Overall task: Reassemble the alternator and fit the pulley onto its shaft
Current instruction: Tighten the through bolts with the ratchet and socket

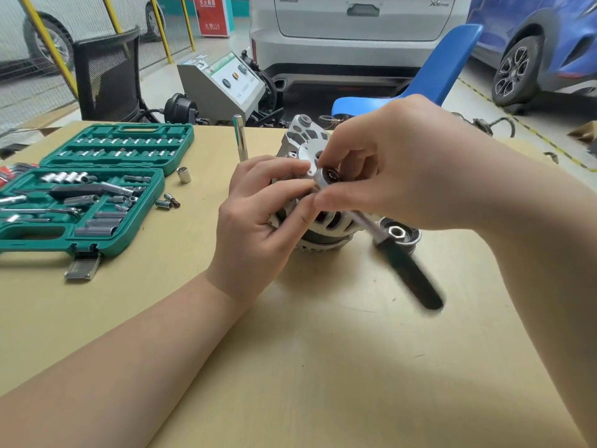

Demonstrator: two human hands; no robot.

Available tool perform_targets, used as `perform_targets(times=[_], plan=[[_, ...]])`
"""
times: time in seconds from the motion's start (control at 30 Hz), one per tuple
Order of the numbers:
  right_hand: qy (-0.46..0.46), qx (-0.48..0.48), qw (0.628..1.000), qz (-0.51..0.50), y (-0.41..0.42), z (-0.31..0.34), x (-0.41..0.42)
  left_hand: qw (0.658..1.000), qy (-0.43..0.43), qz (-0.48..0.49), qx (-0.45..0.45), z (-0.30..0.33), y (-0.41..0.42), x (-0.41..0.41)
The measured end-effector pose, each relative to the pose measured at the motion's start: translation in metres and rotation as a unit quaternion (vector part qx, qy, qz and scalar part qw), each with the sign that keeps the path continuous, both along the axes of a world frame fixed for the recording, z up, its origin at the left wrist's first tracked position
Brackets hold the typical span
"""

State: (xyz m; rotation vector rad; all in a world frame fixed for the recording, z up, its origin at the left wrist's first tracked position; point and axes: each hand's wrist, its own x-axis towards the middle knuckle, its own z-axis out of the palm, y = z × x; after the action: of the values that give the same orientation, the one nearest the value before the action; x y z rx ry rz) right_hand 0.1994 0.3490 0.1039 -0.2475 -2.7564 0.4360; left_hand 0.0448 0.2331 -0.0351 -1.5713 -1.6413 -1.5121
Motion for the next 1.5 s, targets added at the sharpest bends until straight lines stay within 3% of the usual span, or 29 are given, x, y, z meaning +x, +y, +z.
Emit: perform_targets(times=[0.17, 0.43, 0.73, 1.03, 1.2, 1.37, 1.5], plan=[[0.028, -0.002, 0.999, -0.037, -0.007, -0.007, -0.005, 0.999, -0.013, -0.030, 0.025, 0.000, 0.000, -0.002], [-0.015, 0.057, 0.997, 0.046, 0.001, 0.002, 0.000, 0.999, -0.018, -0.037, 0.002, 0.002, -0.001, -0.001], [0.010, -0.046, 0.997, -0.061, -0.005, 0.000, -0.003, 1.000, -0.015, -0.003, 0.013, -0.004, 0.000, -0.002], [0.007, 0.038, 0.999, 0.034, 0.002, 0.000, -0.002, 1.000, -0.017, -0.020, 0.001, -0.002, -0.003, -0.003], [0.012, -0.047, 0.999, -0.017, -0.004, 0.000, -0.002, 1.000, -0.003, -0.001, 0.003, -0.003, -0.004, -0.003], [0.012, -0.012, 0.998, -0.060, -0.007, -0.004, -0.005, 1.000, -0.010, -0.016, 0.020, -0.005, -0.003, -0.003], [0.000, 0.004, 1.000, -0.012, 0.002, -0.001, -0.001, 1.000, -0.006, -0.019, 0.023, -0.004, 0.000, -0.004]])
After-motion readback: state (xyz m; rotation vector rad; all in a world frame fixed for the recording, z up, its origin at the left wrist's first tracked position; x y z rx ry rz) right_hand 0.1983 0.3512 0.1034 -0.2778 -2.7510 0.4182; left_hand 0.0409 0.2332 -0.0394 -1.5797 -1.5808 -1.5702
